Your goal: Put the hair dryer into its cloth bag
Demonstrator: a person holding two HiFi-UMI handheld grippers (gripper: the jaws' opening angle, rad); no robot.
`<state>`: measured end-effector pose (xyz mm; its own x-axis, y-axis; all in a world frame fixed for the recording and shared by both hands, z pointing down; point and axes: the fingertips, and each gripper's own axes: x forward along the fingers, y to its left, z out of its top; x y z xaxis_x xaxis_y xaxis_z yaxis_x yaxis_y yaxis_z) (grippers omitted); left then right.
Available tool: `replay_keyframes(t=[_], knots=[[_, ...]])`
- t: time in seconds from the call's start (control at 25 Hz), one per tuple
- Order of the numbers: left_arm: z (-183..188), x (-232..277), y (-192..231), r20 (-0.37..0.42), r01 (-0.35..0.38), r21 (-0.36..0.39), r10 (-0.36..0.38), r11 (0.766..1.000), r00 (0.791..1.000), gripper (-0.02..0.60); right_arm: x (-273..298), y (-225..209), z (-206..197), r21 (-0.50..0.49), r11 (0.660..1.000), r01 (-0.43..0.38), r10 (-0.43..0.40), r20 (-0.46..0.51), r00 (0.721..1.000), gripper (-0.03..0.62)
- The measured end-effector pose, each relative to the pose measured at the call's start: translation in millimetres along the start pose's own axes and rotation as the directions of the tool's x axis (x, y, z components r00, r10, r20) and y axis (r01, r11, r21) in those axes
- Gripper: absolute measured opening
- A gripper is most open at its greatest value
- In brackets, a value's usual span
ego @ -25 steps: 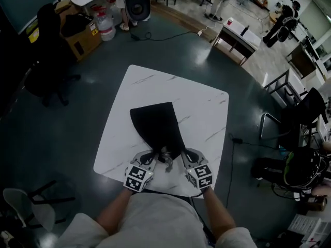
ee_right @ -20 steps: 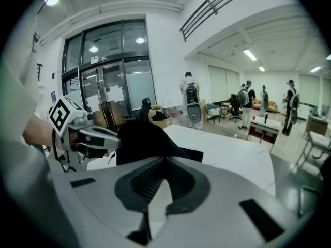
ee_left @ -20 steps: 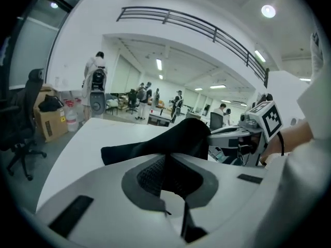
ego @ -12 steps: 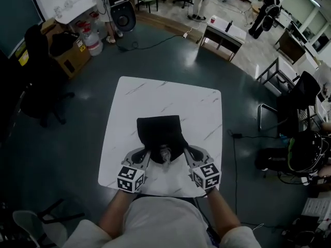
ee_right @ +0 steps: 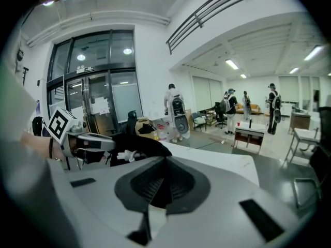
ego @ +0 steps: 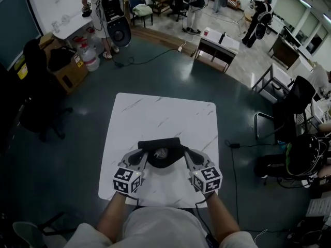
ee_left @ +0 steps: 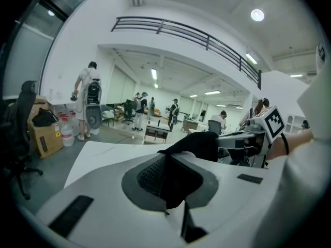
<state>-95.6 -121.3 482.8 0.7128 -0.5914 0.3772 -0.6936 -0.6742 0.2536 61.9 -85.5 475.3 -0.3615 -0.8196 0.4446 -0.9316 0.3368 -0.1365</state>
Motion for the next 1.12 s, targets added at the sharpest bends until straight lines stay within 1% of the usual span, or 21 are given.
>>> replay_keyframes(t=[0.12, 0.24, 0.44, 0.52, 0.68, 0.84, 0.96, 1.12], knots=[[20, 7, 0, 0.030, 0.024, 0.007, -0.024, 1.000, 0.999, 0.020, 2, -7, 16, -0.010, 1.000, 0.009, -0.009, 0.028, 1.000, 0.021], [41, 20, 4, 0.053, 0.038, 0.010, -0.038, 0.999, 0.998, 0.020, 9, -24, 34, -0.016, 1.000, 0.022, -0.021, 0.050, 0.999, 0.021], [70, 43, 17, 0.054, 0.038, 0.021, -0.039, 0.999, 0.998, 0.020, 27, -48, 60, -0.028, 0.999, 0.035, -0.033, 0.068, 0.997, 0.021], [81, 52, 21, 0.056, 0.038, 0.036, -0.040, 0.999, 0.998, 0.020, 35, -55, 69, -0.033, 0.999, 0.039, -0.036, 0.081, 0.996, 0.021], [110, 75, 34, 0.090, 0.009, 0.072, -0.015, 0.997, 0.996, 0.020, 53, -75, 95, -0.037, 0.998, 0.055, -0.050, 0.118, 0.992, 0.021], [144, 105, 51, 0.091, -0.021, 0.109, 0.011, 0.994, 0.996, 0.020, 75, -95, 127, -0.061, 0.995, 0.074, -0.065, 0.141, 0.988, 0.021], [170, 122, 65, 0.107, -0.039, 0.134, 0.025, 0.990, 0.994, 0.020, 92, -105, 149, -0.083, 0.991, 0.101, -0.086, 0.164, 0.983, 0.021], [191, 140, 82, 0.137, -0.090, 0.161, 0.068, 0.983, 0.988, 0.020, 108, -121, 163, -0.104, 0.984, 0.144, -0.123, 0.182, 0.975, 0.021]])
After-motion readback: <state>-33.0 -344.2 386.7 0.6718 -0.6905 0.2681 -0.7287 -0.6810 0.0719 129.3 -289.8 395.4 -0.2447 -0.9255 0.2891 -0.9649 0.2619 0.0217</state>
